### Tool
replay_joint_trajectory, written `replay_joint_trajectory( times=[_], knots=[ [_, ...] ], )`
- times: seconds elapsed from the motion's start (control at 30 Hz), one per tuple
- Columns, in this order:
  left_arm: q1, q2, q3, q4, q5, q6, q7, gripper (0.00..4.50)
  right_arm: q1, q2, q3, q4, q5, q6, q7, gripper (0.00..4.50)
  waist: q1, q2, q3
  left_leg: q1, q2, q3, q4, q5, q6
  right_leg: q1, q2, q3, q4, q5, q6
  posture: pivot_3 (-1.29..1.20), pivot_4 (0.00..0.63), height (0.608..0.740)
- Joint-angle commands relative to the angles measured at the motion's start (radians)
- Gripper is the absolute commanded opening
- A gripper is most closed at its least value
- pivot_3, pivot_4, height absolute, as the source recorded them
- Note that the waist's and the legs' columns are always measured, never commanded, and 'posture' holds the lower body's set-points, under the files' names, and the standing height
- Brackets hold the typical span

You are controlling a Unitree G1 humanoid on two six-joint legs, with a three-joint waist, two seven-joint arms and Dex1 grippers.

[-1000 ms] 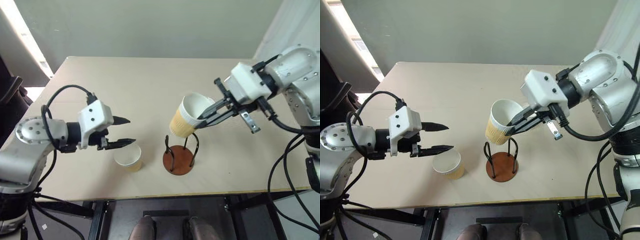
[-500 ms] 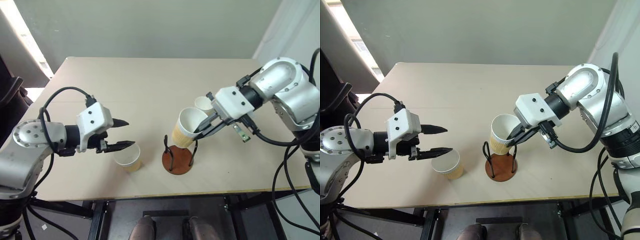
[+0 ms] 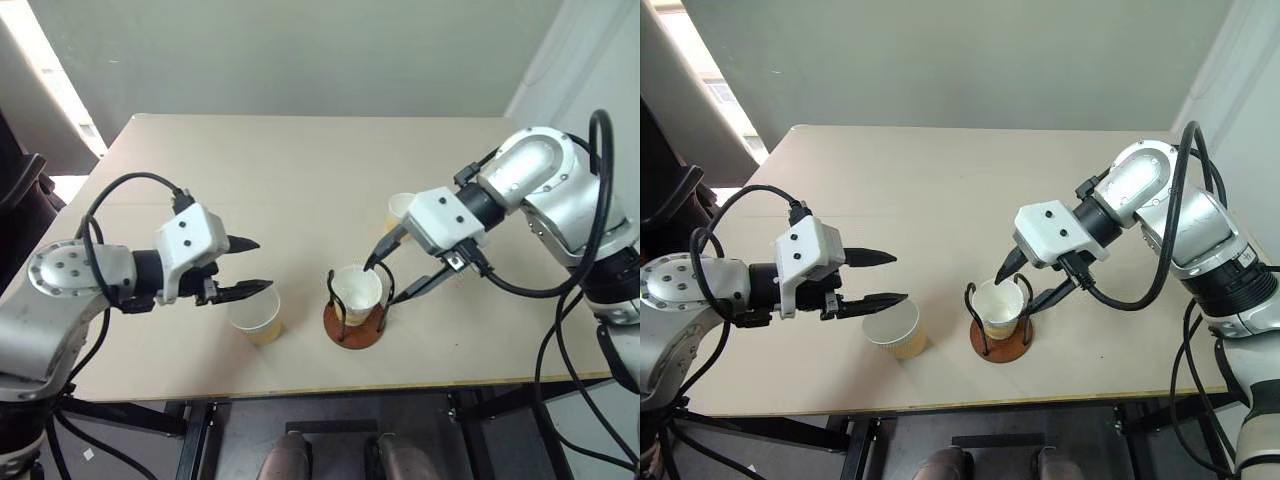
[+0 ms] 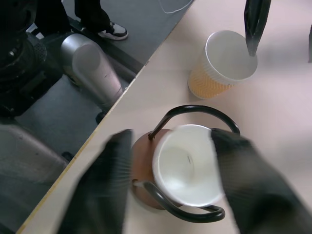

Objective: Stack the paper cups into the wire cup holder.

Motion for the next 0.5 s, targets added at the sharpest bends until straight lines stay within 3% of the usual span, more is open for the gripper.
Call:
replay_joint_trajectory(
  times=[0.03, 0.1, 0.2, 0.33, 0.5],
  knots=[
    [-0.010, 0.001, 0.005, -0.022, -0.005, -0.004, 0.008, 3.28, -0.029, -0.025, -0.069, -0.010, 0.041, 0.022, 0.005, 4.04, 0.000, 0.000, 0.000, 0.000, 0.000, 0.000, 0.000, 0.000, 0.000, 0.000, 0.000, 0.000, 0.000, 0.000, 0.000, 0.00, 0.150, 0.740],
    [-0.039, -0.011, -0.014, 0.006, 0.012, -0.020, 0.019, 3.28, -0.060, 0.006, -0.109, 0.085, -0.005, 0.020, -0.020, 4.42, 0.000, 0.000, 0.000, 0.000, 0.000, 0.000, 0.000, 0.000, 0.000, 0.000, 0.000, 0.000, 0.000, 0.000, 0.000, 0.00, 0.150, 0.740],
    [-0.158, -0.094, -0.088, 0.099, 0.076, -0.039, 0.105, 3.28, -0.124, 0.072, -0.112, 0.356, -0.147, -0.046, -0.120, 4.42, 0.004, 0.000, 0.000, 0.001, 0.000, 0.000, 0.000, 0.001, -0.002, -0.001, -0.001, 0.000, 0.003, 0.000, -0.003, 0.00, 0.150, 0.740],
    [-0.365, -0.281, -0.206, 0.270, 0.177, 0.026, 0.276, 3.28, -0.187, 0.180, -0.109, 0.804, -0.318, -0.247, -0.271, 4.42, 0.013, -0.001, 0.000, 0.003, 0.000, -0.001, 0.002, 0.005, -0.001, 0.000, -0.002, -0.001, 0.007, 0.004, -0.008, 0.00, 0.150, 0.740],
    [-0.375, -0.345, -0.255, 0.237, 0.183, 0.028, 0.264, 3.28, -0.237, 0.250, -0.116, 1.135, -0.448, -0.363, -0.410, 4.42, 0.012, 0.000, 0.000, -0.001, 0.000, 0.001, 0.001, 0.006, -0.003, -0.005, -0.001, 0.000, 0.007, 0.013, 0.001, 0.00, 0.150, 0.740]
  ],
)
